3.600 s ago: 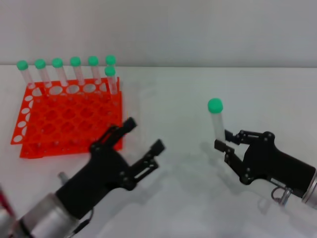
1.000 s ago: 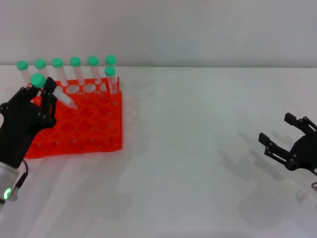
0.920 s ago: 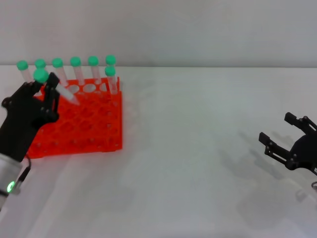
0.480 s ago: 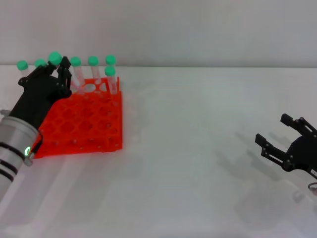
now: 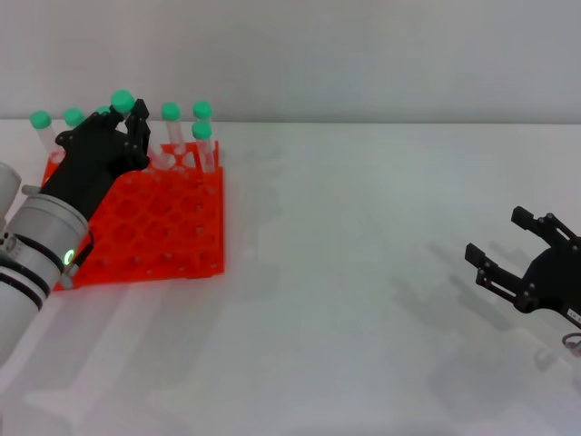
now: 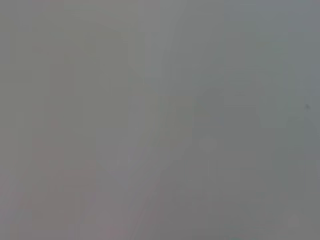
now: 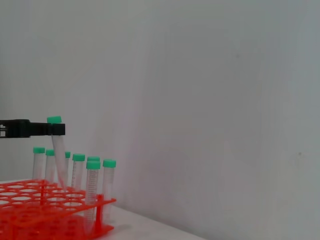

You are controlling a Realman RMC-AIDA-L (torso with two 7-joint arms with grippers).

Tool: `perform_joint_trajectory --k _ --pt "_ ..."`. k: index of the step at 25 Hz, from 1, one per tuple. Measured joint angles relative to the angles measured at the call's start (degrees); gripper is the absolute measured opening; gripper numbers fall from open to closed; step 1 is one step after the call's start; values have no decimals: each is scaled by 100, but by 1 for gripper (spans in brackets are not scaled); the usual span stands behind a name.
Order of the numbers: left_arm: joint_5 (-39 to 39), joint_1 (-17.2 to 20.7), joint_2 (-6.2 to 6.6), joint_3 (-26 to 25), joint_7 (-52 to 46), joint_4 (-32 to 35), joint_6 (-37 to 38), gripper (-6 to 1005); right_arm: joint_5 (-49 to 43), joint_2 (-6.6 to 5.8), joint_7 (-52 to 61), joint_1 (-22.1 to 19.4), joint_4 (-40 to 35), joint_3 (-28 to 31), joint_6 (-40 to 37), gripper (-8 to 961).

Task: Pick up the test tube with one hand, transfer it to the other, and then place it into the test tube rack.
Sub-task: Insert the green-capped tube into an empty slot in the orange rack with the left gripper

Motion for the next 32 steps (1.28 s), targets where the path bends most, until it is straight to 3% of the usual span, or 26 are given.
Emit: perform_joint_trajectory --k 32 --pt "35 -451 5 27 296 54 990 242 0 -10 -1 113 -1 46 -35 825"
